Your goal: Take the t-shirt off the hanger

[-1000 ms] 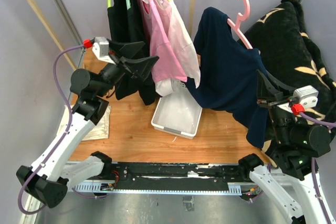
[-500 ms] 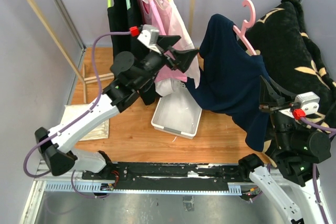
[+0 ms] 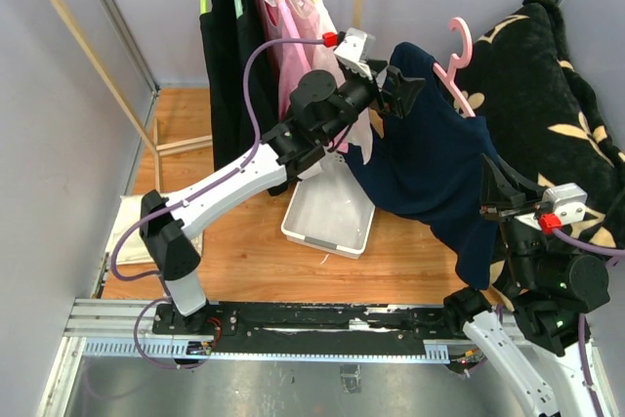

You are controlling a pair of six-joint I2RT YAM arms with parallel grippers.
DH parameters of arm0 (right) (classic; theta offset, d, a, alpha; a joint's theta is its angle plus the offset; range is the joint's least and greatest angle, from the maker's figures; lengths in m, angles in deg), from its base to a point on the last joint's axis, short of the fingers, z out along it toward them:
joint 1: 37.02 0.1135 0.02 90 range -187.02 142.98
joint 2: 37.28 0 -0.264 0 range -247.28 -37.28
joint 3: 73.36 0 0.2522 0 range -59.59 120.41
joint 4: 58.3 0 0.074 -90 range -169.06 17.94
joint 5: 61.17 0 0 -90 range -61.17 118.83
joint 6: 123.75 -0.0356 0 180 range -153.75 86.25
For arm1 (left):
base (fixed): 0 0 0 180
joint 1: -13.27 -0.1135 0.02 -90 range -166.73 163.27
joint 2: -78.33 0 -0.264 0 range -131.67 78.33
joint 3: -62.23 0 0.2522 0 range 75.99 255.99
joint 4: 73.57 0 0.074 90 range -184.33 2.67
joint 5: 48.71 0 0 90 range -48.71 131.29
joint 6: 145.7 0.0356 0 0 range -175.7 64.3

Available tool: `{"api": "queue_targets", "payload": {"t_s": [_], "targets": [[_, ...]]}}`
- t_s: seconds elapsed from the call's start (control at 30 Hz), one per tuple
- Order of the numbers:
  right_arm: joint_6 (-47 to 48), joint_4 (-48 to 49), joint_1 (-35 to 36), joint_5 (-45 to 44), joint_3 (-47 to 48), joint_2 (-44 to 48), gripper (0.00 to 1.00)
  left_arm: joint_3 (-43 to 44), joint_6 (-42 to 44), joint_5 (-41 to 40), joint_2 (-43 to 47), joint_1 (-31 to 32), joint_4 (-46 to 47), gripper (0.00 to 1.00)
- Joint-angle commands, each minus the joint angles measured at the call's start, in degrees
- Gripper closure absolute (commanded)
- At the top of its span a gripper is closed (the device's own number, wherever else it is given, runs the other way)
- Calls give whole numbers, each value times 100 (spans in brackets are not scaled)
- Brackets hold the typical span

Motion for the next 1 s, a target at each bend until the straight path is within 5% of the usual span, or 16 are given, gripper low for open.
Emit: {"api": "queue_targets", "payload": {"t_s": [0.0,0.4,0.63,0.8,0.97], "targets": [[-49,377,41,39,-61,204,99,513,-163,89,-317,44,-83,0],[-124,368,41,237,-21,198,99,948,-339,248,-901,55,-433,1],[-125,359,45,327,19,197,99,1083,-367,320,-1088,56,-459,13],[-86,338,40,289,-28,216,99,1166,-398,465,-1176,55,-384,36],[-34,410,40,216,-143,206,99,1091,-383,729,-1159,55,-164,83]]}}
